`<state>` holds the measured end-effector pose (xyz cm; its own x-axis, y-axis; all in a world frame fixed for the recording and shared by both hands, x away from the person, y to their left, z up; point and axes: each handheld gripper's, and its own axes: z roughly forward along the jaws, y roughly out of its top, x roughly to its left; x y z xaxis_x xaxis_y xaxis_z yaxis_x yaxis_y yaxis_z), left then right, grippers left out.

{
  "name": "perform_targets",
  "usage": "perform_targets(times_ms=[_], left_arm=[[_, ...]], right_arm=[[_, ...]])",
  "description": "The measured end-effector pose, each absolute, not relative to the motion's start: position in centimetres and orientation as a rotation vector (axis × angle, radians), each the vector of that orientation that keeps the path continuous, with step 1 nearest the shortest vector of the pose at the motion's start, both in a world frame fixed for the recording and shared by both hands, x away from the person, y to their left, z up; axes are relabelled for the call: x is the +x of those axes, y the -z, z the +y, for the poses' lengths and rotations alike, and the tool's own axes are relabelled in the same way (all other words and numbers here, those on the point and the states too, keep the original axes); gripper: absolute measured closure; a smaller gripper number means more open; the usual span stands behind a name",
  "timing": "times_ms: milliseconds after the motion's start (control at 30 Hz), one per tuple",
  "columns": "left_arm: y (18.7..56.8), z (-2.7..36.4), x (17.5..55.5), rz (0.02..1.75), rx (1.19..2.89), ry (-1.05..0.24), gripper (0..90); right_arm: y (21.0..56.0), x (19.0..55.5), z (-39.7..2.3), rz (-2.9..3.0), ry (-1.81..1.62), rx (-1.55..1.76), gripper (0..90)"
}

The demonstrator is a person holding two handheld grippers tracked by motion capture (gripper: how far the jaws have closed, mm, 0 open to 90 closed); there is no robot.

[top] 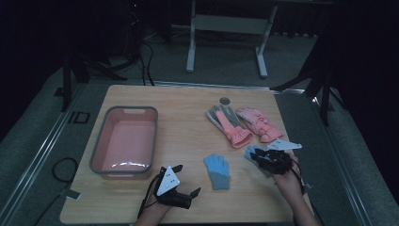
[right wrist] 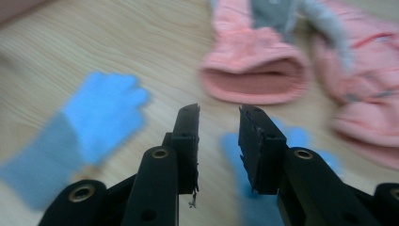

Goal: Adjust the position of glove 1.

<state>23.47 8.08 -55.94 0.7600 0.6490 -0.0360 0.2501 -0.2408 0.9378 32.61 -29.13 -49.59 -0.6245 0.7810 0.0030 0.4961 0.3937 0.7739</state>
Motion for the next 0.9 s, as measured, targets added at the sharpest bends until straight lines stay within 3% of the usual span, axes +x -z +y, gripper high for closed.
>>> perform_targets(times_ms=[233,667,733,833,900], left_arm=[[55.9,8.1,23.5,0.703,1.82,-0.433,0.2],[55.9,8.1,23.5,0.706,1.818,-0.432,0.2],[55.9,8.2,23.5,0.709,1.813,-0.431,0.2],[55.9,8.3,23.6,0.716,1.806,-0.426,0.2],[55.9,8.2,23.6,0.716,1.808,-0.426,0.2]], right_arm=[[50.3,34.3,-32.7,2.371,-1.037,1.022,66.7],[54.4,35.5,-33.3,2.424,-0.993,1.098,64.9],[54.9,35.6,-33.6,2.412,-1.027,1.121,67.6],[54.9,35.4,-33.2,2.406,-1.0,1.09,80.7],[54.9,35.4,-33.2,2.397,-1.0,1.107,82.7]])
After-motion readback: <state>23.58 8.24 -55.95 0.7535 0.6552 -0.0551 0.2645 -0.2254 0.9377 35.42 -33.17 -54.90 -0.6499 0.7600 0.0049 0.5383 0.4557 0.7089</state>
